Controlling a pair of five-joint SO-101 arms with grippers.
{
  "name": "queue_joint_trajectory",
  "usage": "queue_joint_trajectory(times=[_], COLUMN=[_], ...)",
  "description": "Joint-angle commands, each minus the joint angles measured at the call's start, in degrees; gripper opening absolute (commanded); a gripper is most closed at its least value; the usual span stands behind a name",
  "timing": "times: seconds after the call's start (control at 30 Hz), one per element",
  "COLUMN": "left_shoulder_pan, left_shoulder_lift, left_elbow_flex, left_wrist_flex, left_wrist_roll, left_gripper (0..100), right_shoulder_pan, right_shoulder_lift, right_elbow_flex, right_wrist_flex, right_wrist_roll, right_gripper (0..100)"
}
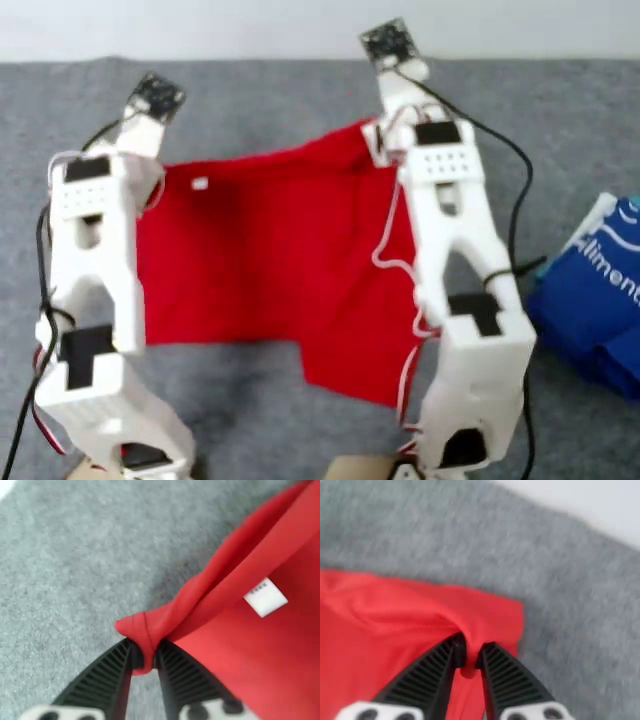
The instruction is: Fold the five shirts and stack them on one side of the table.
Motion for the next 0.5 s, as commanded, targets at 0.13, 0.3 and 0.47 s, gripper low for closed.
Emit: queue_joint_trajectory(times=[0.13, 0.3, 0.47], left_shoulder_pan=[0.0, -0.1, 0.0], left_shoulder_lift=[-0.6, -0.6, -0.6], left_elbow_flex=[-3.7, -3.7, -3.7], left_wrist_flex=[10.4, 13.2, 15.8], left_wrist_roll=[-6.9, -8.4, -10.9], left_gripper=[0, 0, 0], right_shoulder_pan=[-0.5, -0.4, -0.4], right_shoulder_lift=[-10.3, -13.6, -16.7], right_elbow_flex=[-4.0, -4.0, -4.0], right_wrist_flex=[15.6, 25.6, 36.1], right_wrist_roll=[4.0, 4.0, 4.5], right_gripper=[0.8, 0.8, 0.8])
